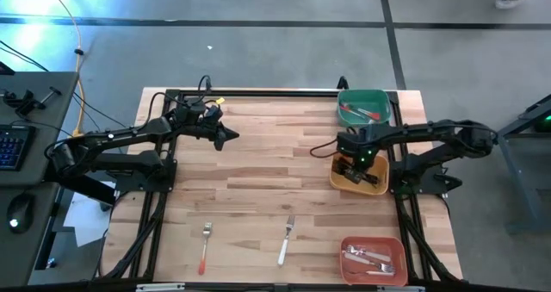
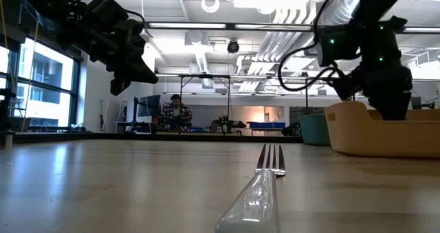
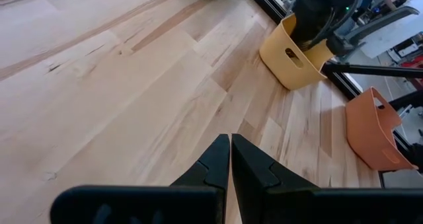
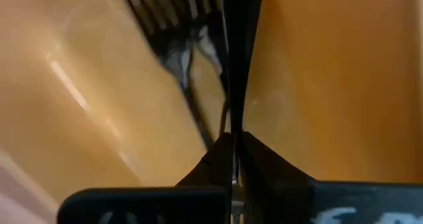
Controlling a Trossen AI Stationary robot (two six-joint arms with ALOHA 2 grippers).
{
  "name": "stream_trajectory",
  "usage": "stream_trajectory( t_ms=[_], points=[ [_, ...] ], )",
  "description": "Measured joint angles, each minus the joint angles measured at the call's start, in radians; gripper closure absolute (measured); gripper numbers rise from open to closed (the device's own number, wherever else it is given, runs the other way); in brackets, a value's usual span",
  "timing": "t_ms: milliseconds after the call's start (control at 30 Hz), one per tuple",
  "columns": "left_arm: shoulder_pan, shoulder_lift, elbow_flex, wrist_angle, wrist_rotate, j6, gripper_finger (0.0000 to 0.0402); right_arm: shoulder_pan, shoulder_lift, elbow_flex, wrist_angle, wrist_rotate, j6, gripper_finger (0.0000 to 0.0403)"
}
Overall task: Sort silverware by color (type)
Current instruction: Put the black fork into the yellow bin, then put the orange fork into the green bin
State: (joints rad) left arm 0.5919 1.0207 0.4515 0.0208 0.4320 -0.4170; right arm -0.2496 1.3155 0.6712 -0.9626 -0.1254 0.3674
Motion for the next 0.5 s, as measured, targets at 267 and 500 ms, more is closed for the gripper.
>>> stream_trajectory(
  t_ms=[267, 500],
  points=[
    [0.0, 0.0, 0.0, 0.0, -0.013, 0.0, 0.0392, -0.01, -0.001, -0.009, 0.011, 0.023, -0.009, 0.0383],
    [-0.061, 0.0, 0.0, -0.002, -0.1, 0.001, 0.0392, -0.01, -0.013, 0.078, -0.086, 0.099, -0.11, 0.0323]
  ],
)
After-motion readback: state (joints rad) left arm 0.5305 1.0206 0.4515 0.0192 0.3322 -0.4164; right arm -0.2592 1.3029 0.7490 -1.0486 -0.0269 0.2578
